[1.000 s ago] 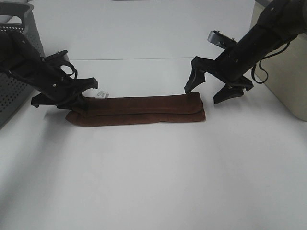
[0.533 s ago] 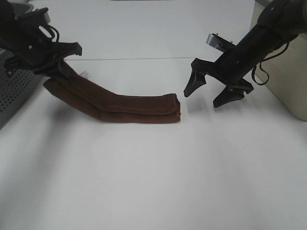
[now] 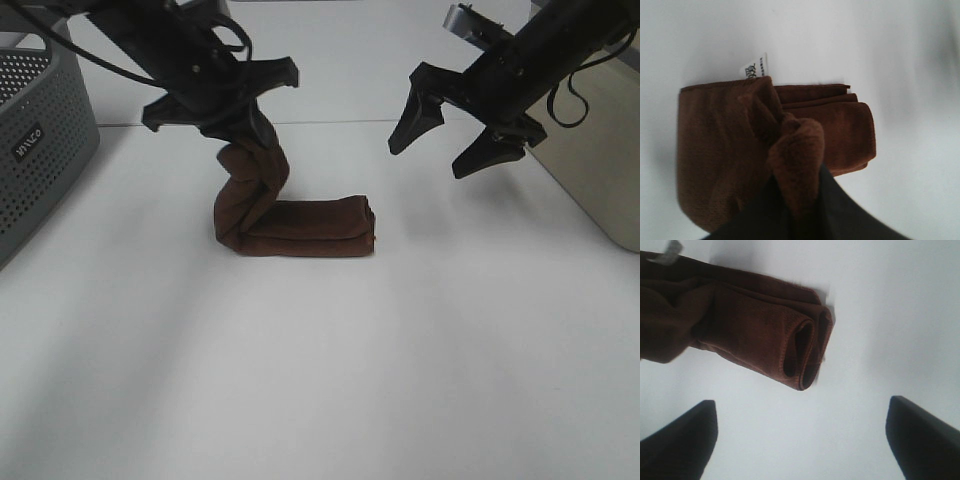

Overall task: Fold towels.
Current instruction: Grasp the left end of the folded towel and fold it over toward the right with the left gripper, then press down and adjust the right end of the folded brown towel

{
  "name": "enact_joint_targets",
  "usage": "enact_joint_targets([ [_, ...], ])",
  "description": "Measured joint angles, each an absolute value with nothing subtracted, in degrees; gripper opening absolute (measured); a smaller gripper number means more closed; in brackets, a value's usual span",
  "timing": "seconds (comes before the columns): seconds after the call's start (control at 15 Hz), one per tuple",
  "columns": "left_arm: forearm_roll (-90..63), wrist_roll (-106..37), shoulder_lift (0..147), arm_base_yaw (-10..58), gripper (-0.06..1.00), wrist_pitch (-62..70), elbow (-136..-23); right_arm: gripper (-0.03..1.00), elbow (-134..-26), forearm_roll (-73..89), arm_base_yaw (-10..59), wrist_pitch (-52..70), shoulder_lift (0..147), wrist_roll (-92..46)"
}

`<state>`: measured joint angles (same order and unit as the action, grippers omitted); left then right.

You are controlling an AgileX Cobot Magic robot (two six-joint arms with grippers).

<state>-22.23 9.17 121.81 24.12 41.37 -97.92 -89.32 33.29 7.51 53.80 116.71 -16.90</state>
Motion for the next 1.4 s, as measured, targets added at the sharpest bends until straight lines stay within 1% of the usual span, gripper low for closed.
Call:
enact_joint_targets([
  [0.07,-22.23,10.77,124.16,25.61,0.09,41.60,-100.38,0.85,-89.32,33.12,7.51,53.86,115.79,-16.90],
  [0.13,-22.23,12.38,126.22,27.10,0.15,41.60,-102.90,0.85,-89.32,32.83,7.51,53.86,115.28,-16.90],
  [0.2,-22.29,13.75,128.40,28.30,0.25,41.77,-105.48,0.85,-89.32,32.37,7.51,53.97,115.11,-16.90],
  [0.33,-23.78,15.24,130.81,29.51,0.51,42.28,-108.86,0.85,-89.32,31.51,7.51,55.06,114.99,-16.90],
  [0.4,-25.04,15.36,131.26,29.85,0.60,42.40,-109.78,0.85,-89.32,31.46,7.51,55.23,114.99,-16.90],
  [0.47,-25.61,15.47,131.26,30.08,0.66,42.57,-110.75,0.85,-89.32,31.46,7.51,55.29,114.99,-16.79],
  [0.53,-25.84,15.47,131.26,30.08,0.68,43.09,-112.24,0.85,-89.32,31.40,7.51,55.29,114.99,-16.73],
  [0.67,-23.03,15.47,130.63,29.56,0.69,45.21,-115.05,0.85,-89.32,32.54,7.51,55.35,114.99,-16.73],
  [0.8,-16.44,15.47,128.97,27.50,0.69,48.07,-117.23,0.85,-89.32,37.59,7.73,55.35,115.11,-16.79],
  [0.93,-10.94,15.47,126.74,24.41,0.69,50.31,-117.46,0.85,-89.32,42.63,10.03,55.35,116.54,-17.93],
  [1.2,-8.19,15.47,125.76,18.11,0.69,55.52,-117.74,0.85,-89.32,58.73,16.44,55.35,123.01,-28.07],
  [1.4,-6.88,15.47,125.76,16.50,0.69,57.98,-117.74,0.85,-89.32,68.07,16.62,52.94,130.00,-35.24],
])
